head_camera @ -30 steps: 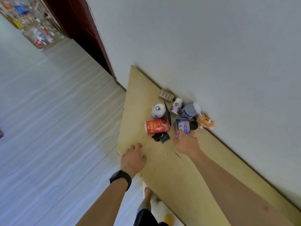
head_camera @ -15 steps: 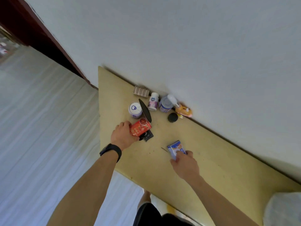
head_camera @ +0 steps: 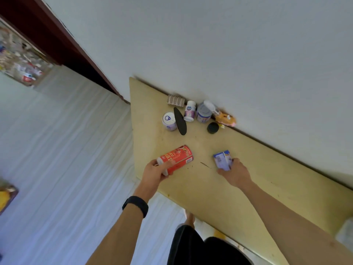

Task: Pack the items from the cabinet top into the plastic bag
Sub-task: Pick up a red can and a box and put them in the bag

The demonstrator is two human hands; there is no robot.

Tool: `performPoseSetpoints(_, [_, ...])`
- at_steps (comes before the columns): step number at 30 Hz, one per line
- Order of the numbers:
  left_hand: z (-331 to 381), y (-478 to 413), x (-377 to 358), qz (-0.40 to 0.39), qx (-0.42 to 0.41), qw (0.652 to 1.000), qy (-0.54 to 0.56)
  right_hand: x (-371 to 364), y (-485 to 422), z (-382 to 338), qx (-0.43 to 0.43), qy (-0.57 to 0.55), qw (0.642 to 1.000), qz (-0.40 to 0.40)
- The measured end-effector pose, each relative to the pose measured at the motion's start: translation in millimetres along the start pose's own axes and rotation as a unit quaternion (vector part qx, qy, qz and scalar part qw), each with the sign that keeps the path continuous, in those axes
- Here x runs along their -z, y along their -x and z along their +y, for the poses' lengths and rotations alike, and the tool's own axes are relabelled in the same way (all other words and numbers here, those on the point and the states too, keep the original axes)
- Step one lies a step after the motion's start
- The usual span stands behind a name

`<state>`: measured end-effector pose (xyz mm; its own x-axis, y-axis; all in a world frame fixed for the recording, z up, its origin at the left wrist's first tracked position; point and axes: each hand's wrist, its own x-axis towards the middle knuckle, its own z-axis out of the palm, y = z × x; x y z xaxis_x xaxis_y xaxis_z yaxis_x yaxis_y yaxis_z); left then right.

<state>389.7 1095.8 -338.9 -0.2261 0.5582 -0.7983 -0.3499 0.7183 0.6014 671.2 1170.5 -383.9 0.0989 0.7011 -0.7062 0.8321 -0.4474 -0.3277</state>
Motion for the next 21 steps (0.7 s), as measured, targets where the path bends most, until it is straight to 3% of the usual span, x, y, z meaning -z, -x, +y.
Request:
performPoseSetpoints(4, [-6, 23, -19, -0.016, 0.004, 0.999, 0.033, 10, 13, 19, -0.052, -0.181, 0.981, -0.042])
performPoseSetpoints(11, [-19, 65, -88, -0.073, -0.036, 0.996, -0.047, 51, 119, 102, -0.039, -0.496, 0.867, -0.023])
performPoseSetpoints(15, [-34, 100, -155, -0.103, -0.069, 0.988, -0.088, 89, 175, 171, -0.009, -0.590, 0.807, 0.005])
performPoseSetpoints(21, [-62, 174, -286, -0.247, -0.092, 0.955, -0.134, 157, 253, 276, 0.068, -0.675, 0.727, 0.104])
